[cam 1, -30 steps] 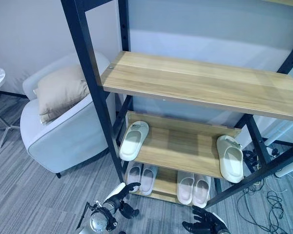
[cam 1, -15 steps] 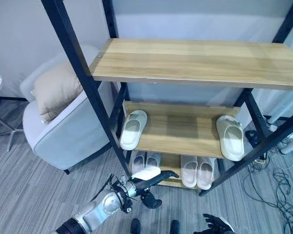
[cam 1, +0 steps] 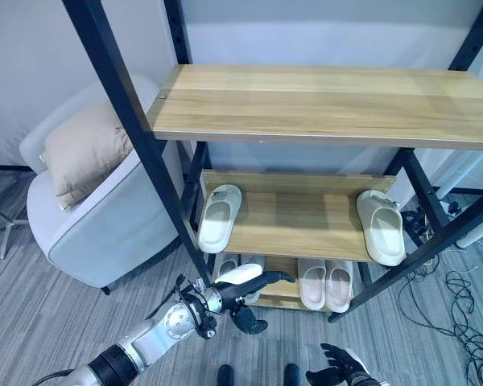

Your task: Arrange the slippers neatly on the shoe rack.

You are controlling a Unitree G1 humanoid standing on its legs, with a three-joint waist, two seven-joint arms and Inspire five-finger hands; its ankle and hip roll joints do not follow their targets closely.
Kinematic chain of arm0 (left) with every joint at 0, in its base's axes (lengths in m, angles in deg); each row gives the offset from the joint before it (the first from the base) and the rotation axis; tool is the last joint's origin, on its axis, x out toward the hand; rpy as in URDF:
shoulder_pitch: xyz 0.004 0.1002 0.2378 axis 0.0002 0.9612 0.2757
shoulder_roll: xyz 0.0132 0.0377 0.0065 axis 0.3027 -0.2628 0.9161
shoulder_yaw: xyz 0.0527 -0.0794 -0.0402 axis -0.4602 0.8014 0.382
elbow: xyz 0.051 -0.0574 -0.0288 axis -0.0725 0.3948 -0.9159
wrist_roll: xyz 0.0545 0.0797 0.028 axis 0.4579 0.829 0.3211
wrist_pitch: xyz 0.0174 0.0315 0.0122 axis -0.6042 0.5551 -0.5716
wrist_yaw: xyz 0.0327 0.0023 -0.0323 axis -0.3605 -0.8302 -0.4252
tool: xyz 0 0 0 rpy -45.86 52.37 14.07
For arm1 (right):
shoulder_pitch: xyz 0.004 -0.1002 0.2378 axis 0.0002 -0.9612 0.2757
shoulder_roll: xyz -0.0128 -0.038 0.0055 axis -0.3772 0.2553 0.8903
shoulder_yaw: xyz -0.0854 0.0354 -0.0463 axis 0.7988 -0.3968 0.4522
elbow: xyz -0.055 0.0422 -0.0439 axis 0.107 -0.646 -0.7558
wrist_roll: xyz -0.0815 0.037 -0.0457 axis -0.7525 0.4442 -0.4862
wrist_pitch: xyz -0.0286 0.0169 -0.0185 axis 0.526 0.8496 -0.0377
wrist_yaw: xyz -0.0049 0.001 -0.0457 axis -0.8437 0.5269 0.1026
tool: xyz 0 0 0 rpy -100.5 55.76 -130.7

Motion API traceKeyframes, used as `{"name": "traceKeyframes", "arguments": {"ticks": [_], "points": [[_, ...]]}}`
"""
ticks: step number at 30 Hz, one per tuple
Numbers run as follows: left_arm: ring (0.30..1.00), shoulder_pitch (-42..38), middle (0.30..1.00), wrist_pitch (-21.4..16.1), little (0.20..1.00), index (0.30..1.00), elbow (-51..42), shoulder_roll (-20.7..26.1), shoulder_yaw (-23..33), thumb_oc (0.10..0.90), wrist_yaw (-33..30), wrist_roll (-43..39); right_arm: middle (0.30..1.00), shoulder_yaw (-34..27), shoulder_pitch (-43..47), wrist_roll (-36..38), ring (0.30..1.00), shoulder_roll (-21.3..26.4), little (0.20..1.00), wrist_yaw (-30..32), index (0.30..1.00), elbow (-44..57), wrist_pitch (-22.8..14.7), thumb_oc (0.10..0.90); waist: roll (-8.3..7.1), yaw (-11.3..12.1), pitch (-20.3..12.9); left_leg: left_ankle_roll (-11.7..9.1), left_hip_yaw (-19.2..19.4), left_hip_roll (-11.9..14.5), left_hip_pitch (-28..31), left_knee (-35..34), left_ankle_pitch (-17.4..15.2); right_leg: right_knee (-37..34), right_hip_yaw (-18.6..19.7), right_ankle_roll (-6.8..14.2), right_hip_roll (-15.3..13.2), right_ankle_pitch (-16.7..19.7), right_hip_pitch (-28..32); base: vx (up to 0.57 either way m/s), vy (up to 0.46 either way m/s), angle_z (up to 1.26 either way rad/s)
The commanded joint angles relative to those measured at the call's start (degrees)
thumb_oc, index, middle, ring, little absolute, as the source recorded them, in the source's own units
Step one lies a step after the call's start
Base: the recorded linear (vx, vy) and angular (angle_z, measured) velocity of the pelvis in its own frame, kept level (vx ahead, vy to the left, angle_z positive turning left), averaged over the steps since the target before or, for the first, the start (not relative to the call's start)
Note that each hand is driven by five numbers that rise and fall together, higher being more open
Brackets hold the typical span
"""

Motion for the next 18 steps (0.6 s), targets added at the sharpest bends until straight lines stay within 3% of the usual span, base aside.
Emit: {"name": "traceKeyframes", "arguments": {"ticks": [1, 13, 18], "points": [[0.900, -8.0, 0.900, -5.6, 0.900, 0.900, -6.4, -2.3, 3.2, 0.800, -7.0, -3.1, 0.900, 1.7, -0.2, -1.1, 0.900, 1.0, 0.900, 1.2, 0.900, -0.6, -2.2, 0.800, -1.17, 1.2, -4.3, 0.3, -0.2, 0.1, -0.2, 0.8, -7.2, 1.1, 3.4, 4.1, -2.1, -5.9, -1.6, -0.01, -0.194, 0.07], [0.900, -17.2, 0.900, -5.6, 0.900, 0.900, -4.6, -4.5, 5.4, 0.800, -15.1, 1.8, 0.900, 2.3, -0.3, -1.4, 0.900, 2.4, 0.900, 3.9, 0.900, -3.3, -2.9, 0.800, 0.87, 0.0, -4.8, -3.0, -2.3, 3.1, -3.9, 0.5, -3.3, 0.8, -0.3, 1.8, 1.6, -9.5, -1.7, -0.03, -0.127, 0.16], [0.900, -23.3, 0.900, -4.5, 0.900, 0.900, 1.4, -5.0, 4.5, 0.800, -20.0, 10.1, 0.900, 3.1, 0.2, -0.2, 0.900, 2.7, 0.900, 4.4, 0.900, -2.9, -3.2, 0.800, 1.79, -1.0, -4.1, -3.7, -1.4, 3.8, -5.0, 0.5, -3.1, 0.8, -0.6, 1.9, 2.2, -9.9, -2.9, 0.00, -0.064, 0.00]]}}
